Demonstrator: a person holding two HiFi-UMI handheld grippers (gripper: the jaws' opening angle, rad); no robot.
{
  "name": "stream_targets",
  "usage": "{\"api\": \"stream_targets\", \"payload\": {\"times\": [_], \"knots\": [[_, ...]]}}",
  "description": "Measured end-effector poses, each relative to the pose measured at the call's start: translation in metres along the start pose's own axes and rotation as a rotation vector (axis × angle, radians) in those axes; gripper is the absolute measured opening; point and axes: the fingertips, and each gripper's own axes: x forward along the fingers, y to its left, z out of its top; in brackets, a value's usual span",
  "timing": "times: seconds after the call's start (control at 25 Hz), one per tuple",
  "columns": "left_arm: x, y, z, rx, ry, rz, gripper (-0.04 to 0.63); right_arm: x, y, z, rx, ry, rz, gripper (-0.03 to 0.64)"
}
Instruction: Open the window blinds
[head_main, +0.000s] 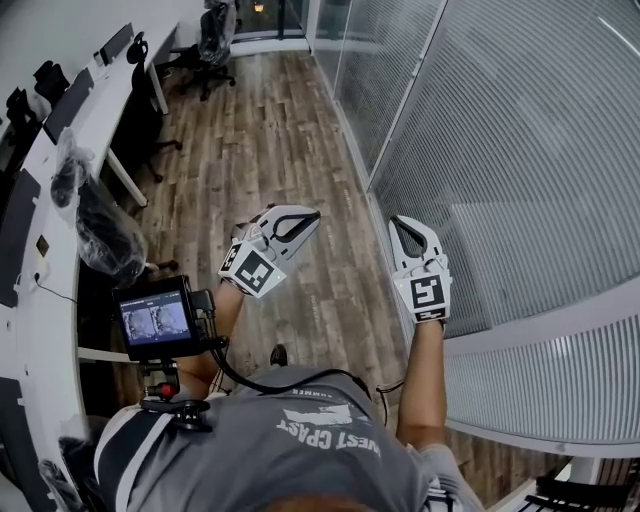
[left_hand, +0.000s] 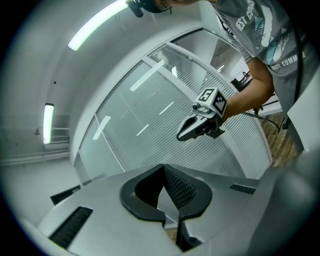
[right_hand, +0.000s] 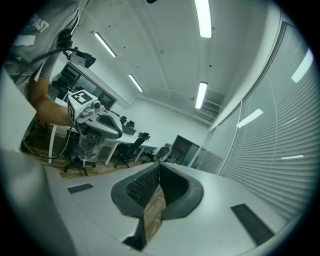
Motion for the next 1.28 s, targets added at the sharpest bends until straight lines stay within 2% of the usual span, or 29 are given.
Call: {"api": "stream_targets", "payload": {"times": [0.56,0.76,0.88,0.96,1.12,1.28], "knots": [[0.02,0.05,-0.037,0.004,-0.042,-0.031,0.003,0.059,-0.018,-0.003,-0.001,0.026,-0.044,0.003],[0.045,0.074,-0.047,0.01,-0.056,-0.04,0.003,0.08,-0.048,-0.008,-0.014,0.024,-0.076,0.003],[0.076,0.09,-0.053,0.001,-0.071,-0.034,0.003,0.094,-0.076,-0.025,-0.008,0.036,-0.081,0.003],[0.088,0.087,-0.061,-0.007,-0.066,-0.052,0.003,0.099,-0.084,-0.035,0.001,0.044,-0.077,0.003],[0.067,0.072,-0.067,0.019,-0.058,-0.07,0.003,0.092,-0.061,-0.028,0.013,0.026,-0.102,0.003],[0.095,0.087,-0.067,0.012,-0.055,-0.063,0.003,0.11,-0.093,-0.039,0.021,0.012,-0.1,0.004]]}}
